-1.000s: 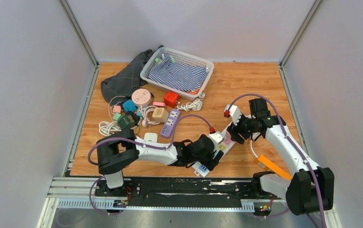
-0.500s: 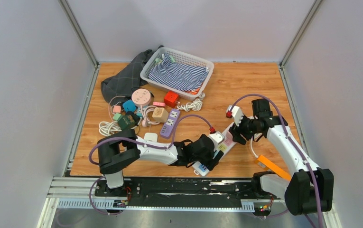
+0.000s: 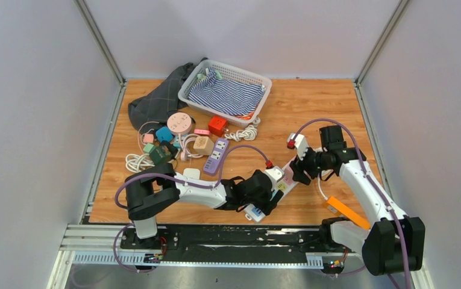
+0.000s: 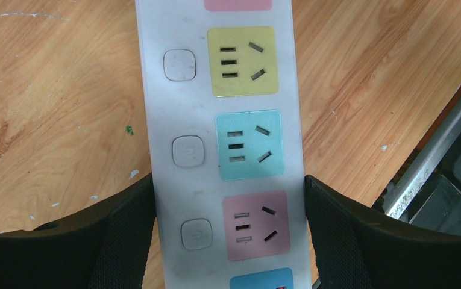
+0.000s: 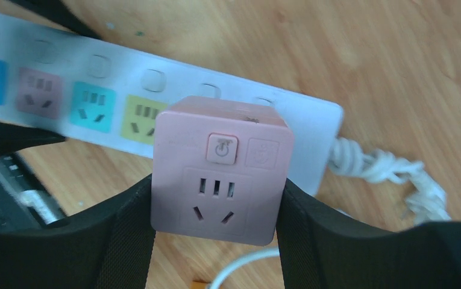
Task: Pull the plug off the socket
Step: Remove the plug from the socket.
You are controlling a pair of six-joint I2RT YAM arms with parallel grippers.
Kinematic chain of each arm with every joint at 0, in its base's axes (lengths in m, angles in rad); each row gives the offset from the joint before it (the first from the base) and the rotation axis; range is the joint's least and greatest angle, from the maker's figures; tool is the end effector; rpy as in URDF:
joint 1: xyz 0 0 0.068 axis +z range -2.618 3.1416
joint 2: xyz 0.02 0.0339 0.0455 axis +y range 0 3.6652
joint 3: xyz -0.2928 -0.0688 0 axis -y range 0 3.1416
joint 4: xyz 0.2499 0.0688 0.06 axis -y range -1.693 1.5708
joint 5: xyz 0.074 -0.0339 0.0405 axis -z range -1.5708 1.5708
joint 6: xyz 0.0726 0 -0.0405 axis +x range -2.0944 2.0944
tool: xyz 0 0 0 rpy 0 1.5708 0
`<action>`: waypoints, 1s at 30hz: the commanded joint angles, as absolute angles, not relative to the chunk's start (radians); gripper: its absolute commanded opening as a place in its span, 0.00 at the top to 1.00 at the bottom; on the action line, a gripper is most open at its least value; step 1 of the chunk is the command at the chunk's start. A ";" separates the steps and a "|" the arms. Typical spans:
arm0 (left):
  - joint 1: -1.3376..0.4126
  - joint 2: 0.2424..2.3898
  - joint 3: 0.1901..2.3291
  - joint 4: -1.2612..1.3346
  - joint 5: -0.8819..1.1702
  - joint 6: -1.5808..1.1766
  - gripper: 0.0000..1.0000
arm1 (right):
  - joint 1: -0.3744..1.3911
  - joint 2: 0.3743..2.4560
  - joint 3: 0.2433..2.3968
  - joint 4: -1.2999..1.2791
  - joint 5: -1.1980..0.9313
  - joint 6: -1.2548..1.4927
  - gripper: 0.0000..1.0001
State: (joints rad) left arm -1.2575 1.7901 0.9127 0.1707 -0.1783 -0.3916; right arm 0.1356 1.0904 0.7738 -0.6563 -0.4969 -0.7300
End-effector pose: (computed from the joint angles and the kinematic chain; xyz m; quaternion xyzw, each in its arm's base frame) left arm 0.1356 -0.3767 0.1510 0.3456 0.8367 -0.2513 0.3425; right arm 0.2117 0.0638 0.2385 -0.4542 0.8105 0.1411 0.3418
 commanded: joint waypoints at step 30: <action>-1.250 1.537 0.865 0.150 -0.195 -0.166 0.04 | 0.059 1.031 0.799 -0.766 -0.661 -0.776 1.00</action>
State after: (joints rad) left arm -1.2530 1.6752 0.8814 0.1196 -0.1707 -0.2718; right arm 0.0757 1.0306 0.7750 -0.7494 -0.6277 -0.7872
